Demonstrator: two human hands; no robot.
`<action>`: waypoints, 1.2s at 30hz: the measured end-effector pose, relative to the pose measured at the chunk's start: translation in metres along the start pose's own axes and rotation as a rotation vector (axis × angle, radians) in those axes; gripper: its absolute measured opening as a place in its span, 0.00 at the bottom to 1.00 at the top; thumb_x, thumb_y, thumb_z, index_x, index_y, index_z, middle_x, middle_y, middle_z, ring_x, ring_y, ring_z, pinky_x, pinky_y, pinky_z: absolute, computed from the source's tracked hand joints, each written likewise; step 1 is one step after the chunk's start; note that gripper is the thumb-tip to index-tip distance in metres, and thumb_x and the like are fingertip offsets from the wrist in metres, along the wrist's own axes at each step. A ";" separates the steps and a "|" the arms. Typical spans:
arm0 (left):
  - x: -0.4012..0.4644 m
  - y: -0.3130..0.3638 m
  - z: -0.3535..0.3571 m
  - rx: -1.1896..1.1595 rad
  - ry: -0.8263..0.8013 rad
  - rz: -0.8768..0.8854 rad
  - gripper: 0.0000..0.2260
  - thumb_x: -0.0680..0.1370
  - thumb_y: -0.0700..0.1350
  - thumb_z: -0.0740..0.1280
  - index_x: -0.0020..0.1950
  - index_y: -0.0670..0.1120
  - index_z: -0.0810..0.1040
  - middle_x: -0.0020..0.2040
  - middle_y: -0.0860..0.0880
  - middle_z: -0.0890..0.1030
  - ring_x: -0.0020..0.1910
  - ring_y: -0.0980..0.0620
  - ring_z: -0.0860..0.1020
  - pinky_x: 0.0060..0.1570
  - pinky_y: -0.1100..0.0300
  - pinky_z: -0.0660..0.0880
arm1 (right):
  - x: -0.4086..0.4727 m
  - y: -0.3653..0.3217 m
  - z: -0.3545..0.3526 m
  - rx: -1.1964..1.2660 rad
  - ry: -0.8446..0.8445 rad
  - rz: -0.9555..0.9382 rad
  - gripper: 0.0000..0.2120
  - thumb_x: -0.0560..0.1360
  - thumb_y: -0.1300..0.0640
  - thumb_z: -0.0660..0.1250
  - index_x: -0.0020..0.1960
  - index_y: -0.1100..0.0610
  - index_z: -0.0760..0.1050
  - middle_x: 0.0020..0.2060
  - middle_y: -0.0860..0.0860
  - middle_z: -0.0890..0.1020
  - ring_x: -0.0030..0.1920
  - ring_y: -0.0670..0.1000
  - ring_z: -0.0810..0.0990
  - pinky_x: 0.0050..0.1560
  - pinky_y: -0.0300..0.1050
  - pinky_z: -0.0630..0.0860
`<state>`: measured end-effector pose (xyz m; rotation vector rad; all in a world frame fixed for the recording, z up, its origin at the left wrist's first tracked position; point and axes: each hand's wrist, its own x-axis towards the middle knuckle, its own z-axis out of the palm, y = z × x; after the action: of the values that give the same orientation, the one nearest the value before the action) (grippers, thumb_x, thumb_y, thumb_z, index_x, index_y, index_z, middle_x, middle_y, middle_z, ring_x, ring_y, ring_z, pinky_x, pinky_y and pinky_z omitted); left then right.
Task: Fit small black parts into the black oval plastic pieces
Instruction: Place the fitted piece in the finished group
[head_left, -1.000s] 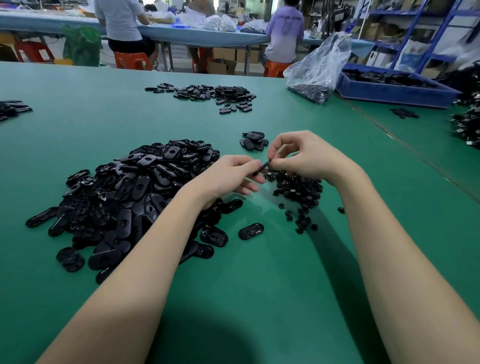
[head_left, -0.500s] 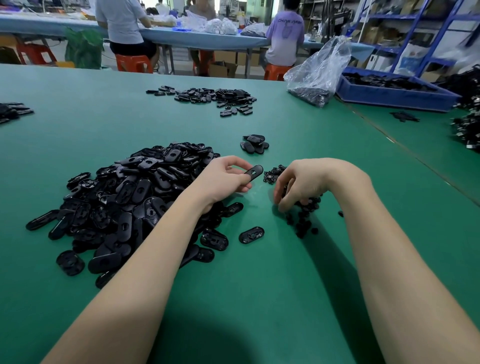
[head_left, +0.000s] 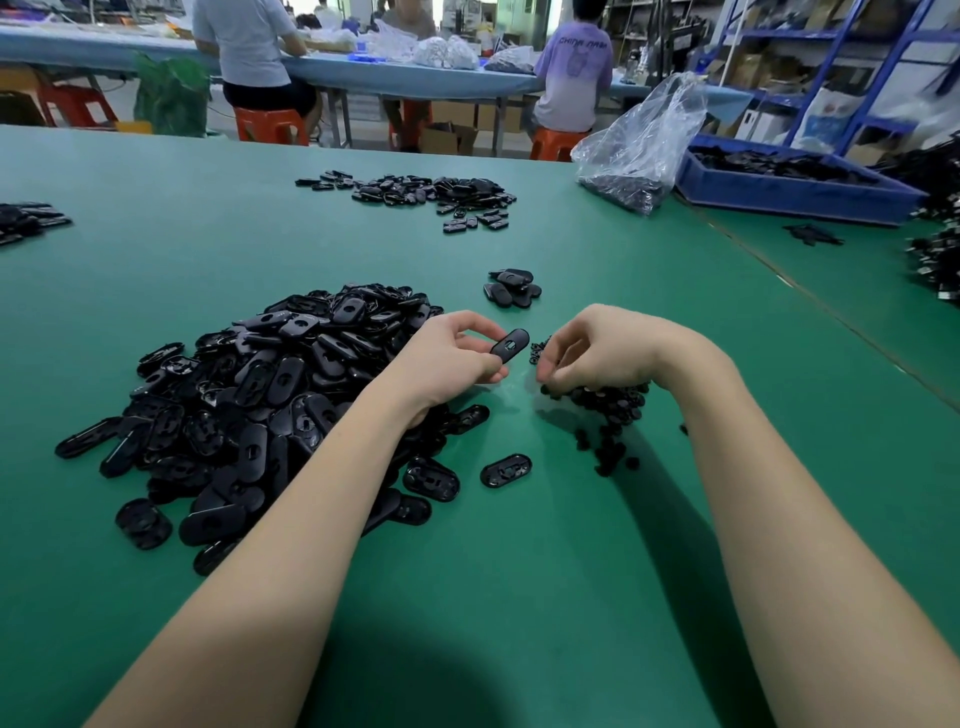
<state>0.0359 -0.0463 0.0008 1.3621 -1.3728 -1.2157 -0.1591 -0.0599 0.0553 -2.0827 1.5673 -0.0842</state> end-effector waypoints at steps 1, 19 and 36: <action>0.000 0.000 0.000 -0.001 -0.001 -0.001 0.12 0.76 0.28 0.67 0.53 0.42 0.79 0.46 0.41 0.85 0.43 0.46 0.84 0.56 0.50 0.82 | 0.000 0.002 -0.001 0.072 0.028 -0.016 0.03 0.73 0.54 0.74 0.44 0.46 0.86 0.40 0.44 0.88 0.34 0.40 0.79 0.46 0.40 0.76; -0.004 0.005 -0.001 -0.019 -0.033 0.017 0.10 0.75 0.30 0.70 0.53 0.41 0.83 0.42 0.44 0.86 0.42 0.50 0.84 0.50 0.61 0.82 | 0.008 0.002 0.006 0.424 0.233 0.010 0.01 0.72 0.55 0.76 0.42 0.51 0.86 0.36 0.50 0.82 0.37 0.48 0.73 0.46 0.45 0.72; -0.003 0.004 -0.002 -0.051 -0.039 0.016 0.09 0.76 0.30 0.69 0.53 0.41 0.82 0.43 0.44 0.86 0.42 0.50 0.85 0.47 0.63 0.82 | 0.006 0.002 0.008 0.593 0.209 0.032 0.04 0.72 0.60 0.74 0.43 0.52 0.83 0.37 0.50 0.84 0.23 0.44 0.68 0.33 0.41 0.63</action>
<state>0.0376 -0.0432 0.0050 1.2962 -1.3675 -1.2643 -0.1567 -0.0627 0.0463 -1.6155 1.4593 -0.6876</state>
